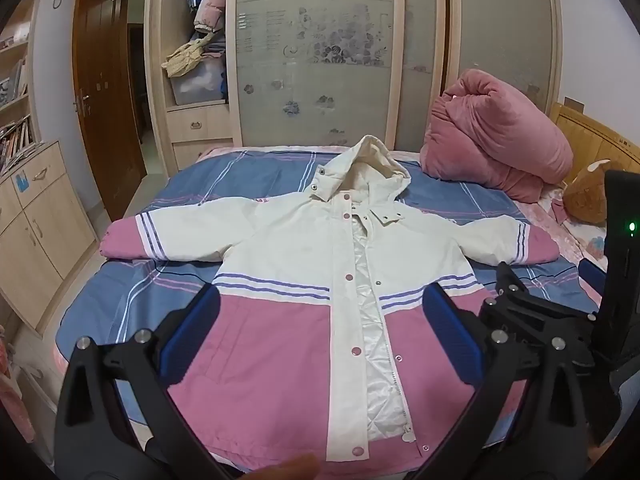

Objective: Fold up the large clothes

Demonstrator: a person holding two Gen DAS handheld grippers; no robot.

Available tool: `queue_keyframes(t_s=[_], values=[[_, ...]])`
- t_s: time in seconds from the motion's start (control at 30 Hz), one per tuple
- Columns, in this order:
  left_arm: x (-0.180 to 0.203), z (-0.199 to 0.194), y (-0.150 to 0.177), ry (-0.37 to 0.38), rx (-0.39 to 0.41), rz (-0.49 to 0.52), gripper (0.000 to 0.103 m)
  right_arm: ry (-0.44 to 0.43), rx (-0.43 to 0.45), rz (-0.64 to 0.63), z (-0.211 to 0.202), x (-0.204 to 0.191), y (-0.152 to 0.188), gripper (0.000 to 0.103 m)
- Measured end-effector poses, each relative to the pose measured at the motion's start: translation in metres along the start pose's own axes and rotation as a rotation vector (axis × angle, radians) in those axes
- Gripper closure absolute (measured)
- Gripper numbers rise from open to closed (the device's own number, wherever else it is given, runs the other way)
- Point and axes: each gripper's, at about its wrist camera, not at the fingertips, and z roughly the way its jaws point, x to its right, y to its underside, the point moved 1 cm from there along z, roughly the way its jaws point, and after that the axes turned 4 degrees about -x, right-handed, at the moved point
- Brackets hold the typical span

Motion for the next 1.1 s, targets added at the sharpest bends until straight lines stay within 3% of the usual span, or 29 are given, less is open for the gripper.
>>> queue_keyframes(t_s=[1.1], values=[[-0.014, 0.004, 0.005, -0.014, 0.002, -0.013, 0.002, -0.016, -0.009, -0.017, 0.001, -0.017, 0.0, 0.001]])
